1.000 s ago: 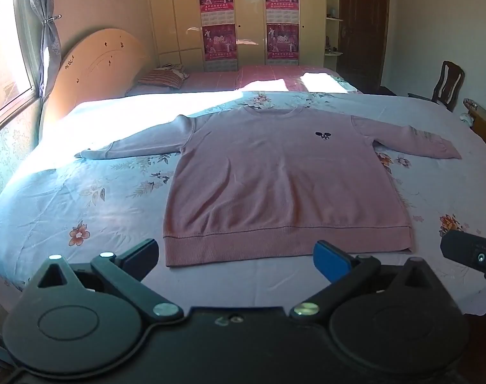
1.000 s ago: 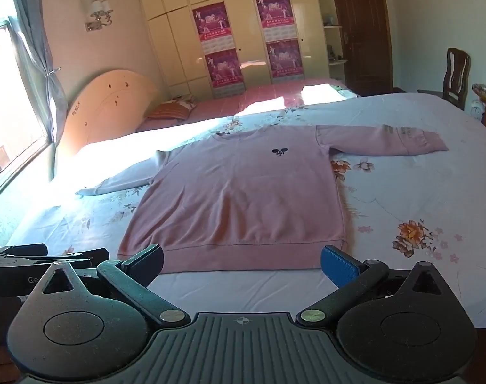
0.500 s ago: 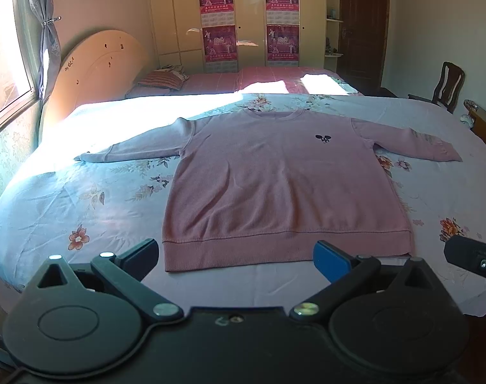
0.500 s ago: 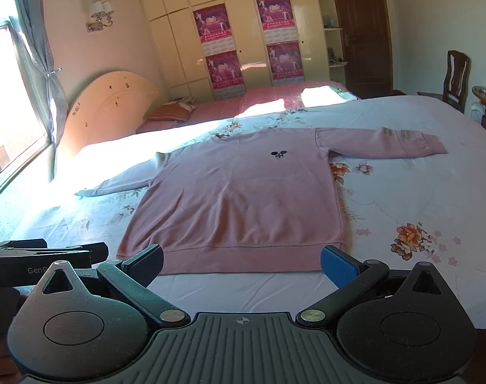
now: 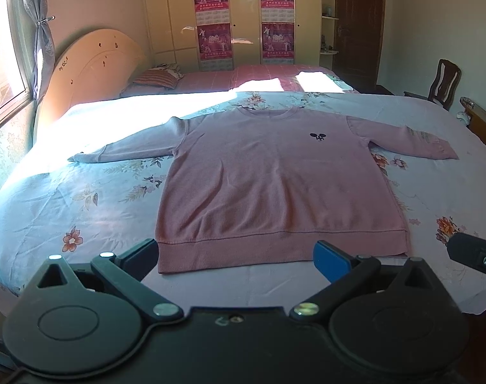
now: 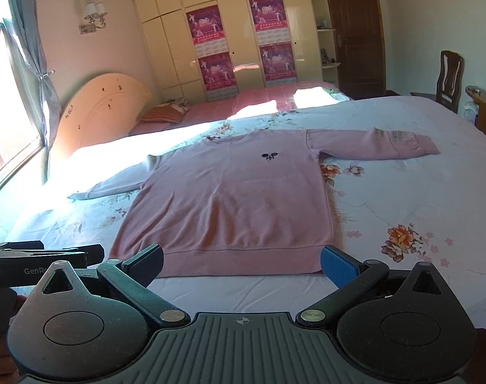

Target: Fold small clothes

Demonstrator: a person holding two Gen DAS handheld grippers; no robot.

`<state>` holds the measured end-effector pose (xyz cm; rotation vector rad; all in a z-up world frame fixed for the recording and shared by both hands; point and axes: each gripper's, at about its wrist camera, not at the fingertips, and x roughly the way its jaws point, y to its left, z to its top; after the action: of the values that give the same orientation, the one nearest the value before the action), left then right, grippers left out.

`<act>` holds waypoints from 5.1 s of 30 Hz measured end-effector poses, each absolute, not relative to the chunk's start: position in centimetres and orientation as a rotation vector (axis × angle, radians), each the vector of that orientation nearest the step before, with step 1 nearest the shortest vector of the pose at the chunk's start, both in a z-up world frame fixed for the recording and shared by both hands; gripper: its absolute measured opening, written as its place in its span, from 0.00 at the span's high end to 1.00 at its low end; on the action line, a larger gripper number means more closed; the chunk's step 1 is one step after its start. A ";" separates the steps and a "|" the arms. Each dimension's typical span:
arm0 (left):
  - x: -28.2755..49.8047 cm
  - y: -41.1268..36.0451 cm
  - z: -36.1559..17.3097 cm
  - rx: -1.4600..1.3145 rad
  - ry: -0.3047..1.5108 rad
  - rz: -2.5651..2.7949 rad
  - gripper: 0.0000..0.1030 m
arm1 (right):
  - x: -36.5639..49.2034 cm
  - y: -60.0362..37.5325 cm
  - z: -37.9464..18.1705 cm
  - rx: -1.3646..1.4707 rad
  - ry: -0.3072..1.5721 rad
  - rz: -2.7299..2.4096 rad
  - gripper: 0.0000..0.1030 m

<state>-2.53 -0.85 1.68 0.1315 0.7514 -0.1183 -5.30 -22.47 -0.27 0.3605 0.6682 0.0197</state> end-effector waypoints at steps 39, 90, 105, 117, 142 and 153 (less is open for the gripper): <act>-0.9 0.6 1.1 0.125 0.762 -0.100 0.00 | -3.6 -21.5 -0.9 0.341 0.688 0.017 0.00; 28.9 -2.0 -7.0 0.104 0.889 -0.199 0.05 | 20.2 -30.9 -8.9 0.405 0.710 -0.300 0.00; 35.3 -11.3 -11.1 0.102 0.938 -0.141 0.13 | 25.9 -50.4 -16.0 0.496 0.750 -0.478 0.25; 37.9 -15.5 -12.3 0.111 0.958 -0.128 0.12 | 26.4 -61.4 -20.9 0.700 0.803 -0.657 0.33; 38.1 -12.7 -10.4 0.110 0.869 -0.177 0.24 | 34.3 -50.3 -11.7 0.473 0.567 -0.286 0.97; 39.0 -3.8 -10.6 0.031 0.889 -0.070 0.24 | 40.9 -26.8 -14.9 0.343 0.694 0.195 0.96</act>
<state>39.00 -3.75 -10.61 0.0315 0.8887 -0.0702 40.95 -26.81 -14.88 0.3427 0.6936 0.1949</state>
